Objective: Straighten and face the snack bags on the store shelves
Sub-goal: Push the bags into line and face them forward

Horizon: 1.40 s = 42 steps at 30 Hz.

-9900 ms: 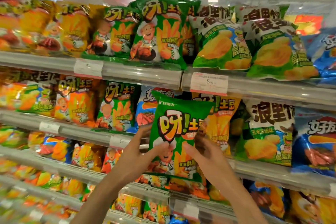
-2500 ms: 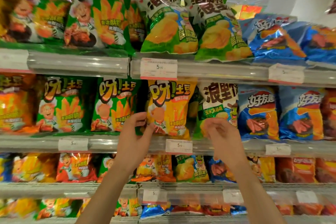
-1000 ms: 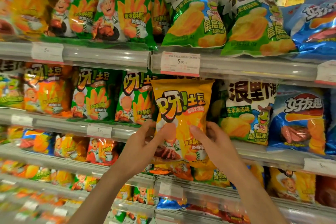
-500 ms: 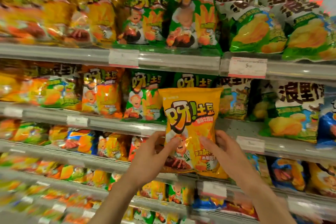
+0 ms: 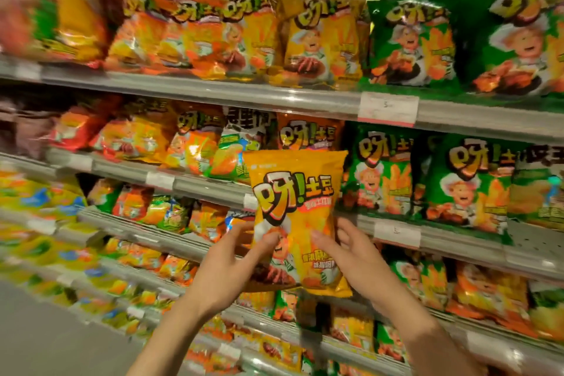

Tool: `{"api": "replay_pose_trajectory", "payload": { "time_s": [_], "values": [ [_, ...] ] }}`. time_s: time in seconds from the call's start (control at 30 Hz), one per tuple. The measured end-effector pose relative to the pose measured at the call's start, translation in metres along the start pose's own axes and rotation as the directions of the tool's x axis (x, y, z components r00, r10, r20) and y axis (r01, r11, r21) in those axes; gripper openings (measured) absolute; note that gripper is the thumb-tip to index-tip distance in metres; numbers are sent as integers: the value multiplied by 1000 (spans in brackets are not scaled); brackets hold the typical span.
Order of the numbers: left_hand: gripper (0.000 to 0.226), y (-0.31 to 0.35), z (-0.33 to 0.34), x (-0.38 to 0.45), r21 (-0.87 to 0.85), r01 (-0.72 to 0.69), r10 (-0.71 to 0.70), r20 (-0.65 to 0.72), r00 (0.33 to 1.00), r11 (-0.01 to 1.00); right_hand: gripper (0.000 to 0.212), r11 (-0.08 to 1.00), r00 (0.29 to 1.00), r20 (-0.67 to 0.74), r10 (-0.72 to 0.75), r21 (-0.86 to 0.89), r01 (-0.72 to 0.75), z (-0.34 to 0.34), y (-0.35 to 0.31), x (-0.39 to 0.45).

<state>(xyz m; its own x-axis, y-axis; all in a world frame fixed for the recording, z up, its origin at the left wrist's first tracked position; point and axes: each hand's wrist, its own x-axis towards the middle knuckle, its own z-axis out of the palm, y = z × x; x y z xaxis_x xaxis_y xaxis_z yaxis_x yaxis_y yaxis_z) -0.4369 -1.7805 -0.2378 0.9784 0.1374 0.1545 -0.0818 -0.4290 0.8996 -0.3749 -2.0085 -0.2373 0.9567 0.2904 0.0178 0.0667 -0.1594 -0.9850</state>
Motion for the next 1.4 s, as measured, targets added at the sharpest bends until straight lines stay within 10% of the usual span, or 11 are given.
{"api": "replay_pose_trajectory", "payload": {
  "time_s": [0.4, 0.5, 0.7, 0.87, 1.07, 1.27, 1.4],
  "values": [
    [25, -44, -108, 64, 30, 82, -77, -141, 987, 996, 115, 996, 988, 132, -86, -5, 88, 119, -30, 113],
    [58, -51, -129, 84, 21, 45, -40, -182, 983, 999, 118, 993, 981, 159, -115, -14, 118, 145, -40, 137],
    [55, -90, -170, 111, -50, 22, -31, -176, 984, 999, 105, 988, 985, 141, -102, -101, 117, 190, -42, 172],
    [69, -108, -202, 135, -98, -25, 17, -82, 996, 995, 114, 996, 997, 26, -77, -30, 78, 219, -51, 177],
    [77, -114, -234, 145, -125, 6, -3, 27, 1000, 992, 26, 999, 997, -55, -50, -1, 50, 261, -63, 180],
    [56, -117, -244, 163, -146, -21, 26, 27, 999, 989, 81, 976, 971, -208, -120, -203, 77, 258, -74, 170],
    [57, -118, -247, 179, -153, -48, 45, -23, 999, 987, 67, 911, 828, -482, -288, -405, 81, 228, -76, 168]
  ]
}}
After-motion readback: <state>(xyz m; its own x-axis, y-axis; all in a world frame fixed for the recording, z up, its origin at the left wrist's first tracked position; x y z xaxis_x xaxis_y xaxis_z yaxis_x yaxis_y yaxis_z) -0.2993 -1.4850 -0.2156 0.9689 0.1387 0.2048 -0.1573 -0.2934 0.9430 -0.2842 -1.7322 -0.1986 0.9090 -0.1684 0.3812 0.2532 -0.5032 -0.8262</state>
